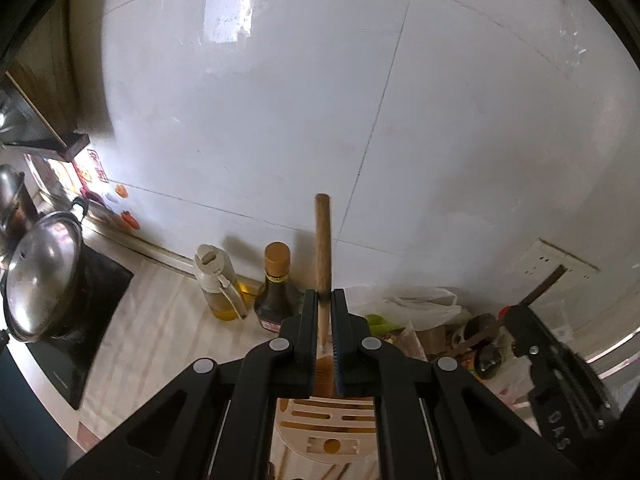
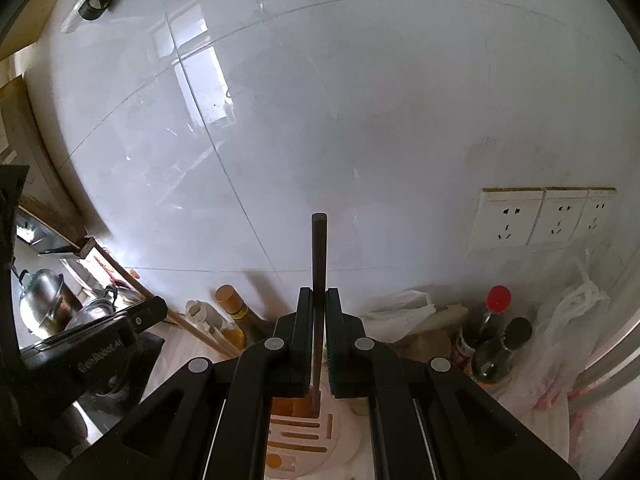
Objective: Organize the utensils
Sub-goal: 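Lower both held chopsticks into the cream holder's slotted lid and open both tools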
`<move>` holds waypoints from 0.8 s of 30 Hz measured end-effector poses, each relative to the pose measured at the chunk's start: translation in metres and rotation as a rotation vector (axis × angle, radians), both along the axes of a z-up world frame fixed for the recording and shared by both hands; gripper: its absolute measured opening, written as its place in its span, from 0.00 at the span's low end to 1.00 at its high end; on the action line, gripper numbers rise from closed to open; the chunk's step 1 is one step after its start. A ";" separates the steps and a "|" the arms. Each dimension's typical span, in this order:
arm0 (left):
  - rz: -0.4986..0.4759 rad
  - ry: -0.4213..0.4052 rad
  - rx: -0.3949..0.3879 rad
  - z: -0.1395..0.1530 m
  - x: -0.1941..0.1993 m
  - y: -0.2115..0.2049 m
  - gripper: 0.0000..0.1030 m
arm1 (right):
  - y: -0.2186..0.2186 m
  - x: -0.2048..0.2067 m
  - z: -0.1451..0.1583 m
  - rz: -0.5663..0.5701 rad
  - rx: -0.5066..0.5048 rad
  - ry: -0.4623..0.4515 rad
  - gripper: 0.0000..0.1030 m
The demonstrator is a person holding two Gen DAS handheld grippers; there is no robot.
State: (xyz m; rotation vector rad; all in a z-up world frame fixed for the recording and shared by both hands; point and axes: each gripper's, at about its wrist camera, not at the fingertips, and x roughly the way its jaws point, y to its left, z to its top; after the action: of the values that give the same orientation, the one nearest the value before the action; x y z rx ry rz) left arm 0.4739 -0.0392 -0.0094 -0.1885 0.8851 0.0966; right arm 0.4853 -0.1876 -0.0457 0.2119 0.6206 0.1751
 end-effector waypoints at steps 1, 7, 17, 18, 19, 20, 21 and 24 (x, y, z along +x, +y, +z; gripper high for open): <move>-0.005 0.000 -0.012 0.002 -0.001 0.001 0.04 | 0.001 0.000 0.000 0.002 0.000 0.000 0.06; -0.029 0.002 -0.012 0.003 -0.003 0.000 0.04 | 0.002 0.004 -0.002 0.007 0.014 -0.001 0.06; -0.066 0.058 -0.002 -0.019 -0.003 0.004 0.04 | 0.005 0.011 -0.015 0.009 0.037 0.016 0.06; -0.073 0.061 0.003 -0.021 -0.001 0.003 0.04 | 0.004 0.012 -0.016 0.005 0.045 0.014 0.06; -0.080 0.064 0.006 -0.024 0.000 0.001 0.04 | 0.004 0.012 -0.017 0.004 0.049 0.012 0.06; -0.088 0.068 0.014 -0.027 0.002 0.000 0.04 | 0.004 0.013 -0.018 0.005 0.056 0.009 0.06; -0.094 0.068 0.018 -0.030 0.004 -0.001 0.04 | 0.004 0.013 -0.018 0.004 0.060 0.005 0.06; -0.116 0.077 0.008 -0.039 0.008 -0.002 0.04 | 0.005 0.014 -0.021 0.002 0.052 -0.018 0.06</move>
State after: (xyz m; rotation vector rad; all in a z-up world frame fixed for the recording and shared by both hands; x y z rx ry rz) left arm 0.4819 -0.0409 -0.0488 -0.1265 0.9700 -0.0006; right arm 0.4996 -0.1822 -0.0664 0.2592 0.5989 0.1948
